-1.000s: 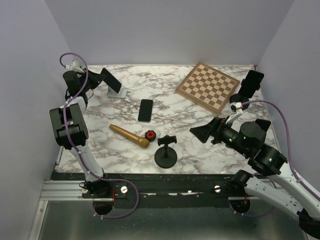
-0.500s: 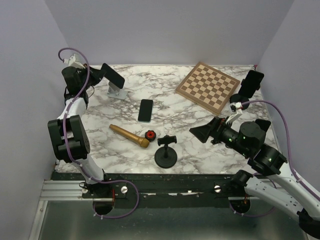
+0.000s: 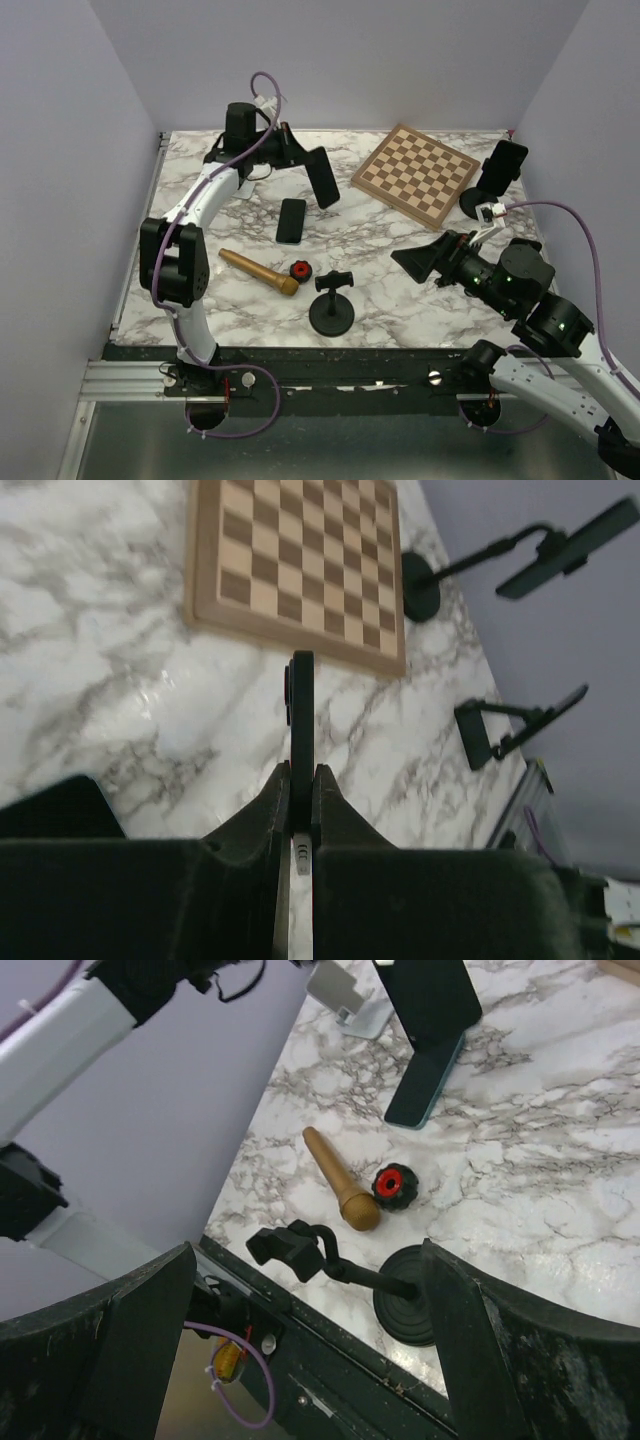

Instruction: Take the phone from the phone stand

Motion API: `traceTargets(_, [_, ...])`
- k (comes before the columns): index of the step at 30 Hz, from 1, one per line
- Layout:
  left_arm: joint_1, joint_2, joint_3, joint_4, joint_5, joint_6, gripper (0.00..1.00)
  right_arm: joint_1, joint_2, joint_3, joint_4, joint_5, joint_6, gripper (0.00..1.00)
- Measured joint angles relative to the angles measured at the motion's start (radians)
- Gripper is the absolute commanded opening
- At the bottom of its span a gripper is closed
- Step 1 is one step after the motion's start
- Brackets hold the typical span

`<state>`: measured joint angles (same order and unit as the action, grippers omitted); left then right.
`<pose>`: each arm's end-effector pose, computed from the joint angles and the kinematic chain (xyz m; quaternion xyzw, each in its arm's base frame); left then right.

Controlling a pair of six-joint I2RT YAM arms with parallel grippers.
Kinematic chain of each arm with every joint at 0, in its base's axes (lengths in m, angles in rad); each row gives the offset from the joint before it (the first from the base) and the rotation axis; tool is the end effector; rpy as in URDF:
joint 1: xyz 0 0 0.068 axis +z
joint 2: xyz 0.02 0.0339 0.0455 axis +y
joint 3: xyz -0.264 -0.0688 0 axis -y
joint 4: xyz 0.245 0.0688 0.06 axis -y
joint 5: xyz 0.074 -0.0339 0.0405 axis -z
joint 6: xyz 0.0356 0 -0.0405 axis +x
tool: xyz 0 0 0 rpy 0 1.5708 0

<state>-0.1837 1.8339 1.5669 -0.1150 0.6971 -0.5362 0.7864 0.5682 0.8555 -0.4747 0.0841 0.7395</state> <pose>0.4233 -0.1019 0.3239 0.0518 0.8001 -0.4502 0.3929 0.0890 0.0849 0.3621 0.0088 0.7699 0.4170 0.4830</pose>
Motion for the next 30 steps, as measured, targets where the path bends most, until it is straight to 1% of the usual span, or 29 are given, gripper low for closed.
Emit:
traceTargets(3, [-0.053,0.066,0.069,-0.153,0.041,0.038,0.00,0.000,-0.018,0.015,-0.002,0.010,0.000,1.00])
traceTargets(5, [-0.078,0.137,0.163,-0.306,0.056,0.110,0.00,0.000,-0.026,0.015,-0.006,0.011,0.001,1.00])
traceTargets(8, [-0.092,0.199,0.238,-0.444,0.063,0.189,0.00,0.000,-0.027,0.014,-0.006,0.011,0.002,1.00])
traceTargets(10, [-0.101,0.242,0.280,-0.517,0.062,0.232,0.00,0.000,-0.027,0.012,-0.007,0.011,0.004,1.00])
traceTargets(13, [-0.107,0.272,0.303,-0.596,0.043,0.283,0.00,0.000,-0.026,0.010,-0.006,0.010,0.006,1.00])
traceTargets(17, [-0.113,0.297,0.317,-0.665,0.015,0.323,0.00,0.000,-0.029,0.005,-0.006,0.009,0.012,1.00])
traceTargets(23, [-0.124,0.364,0.374,-0.711,-0.008,0.349,0.00,0.000,-0.034,-0.009,-0.006,0.008,0.019,1.00])
traceTargets(26, [-0.131,0.399,0.414,-0.740,-0.021,0.344,0.00,0.000,-0.035,-0.016,-0.005,0.003,0.020,1.00])
traceTargets(30, [-0.140,0.449,0.517,-0.794,-0.062,0.340,0.00,0.000,-0.035,-0.026,-0.005,-0.002,0.021,1.00])
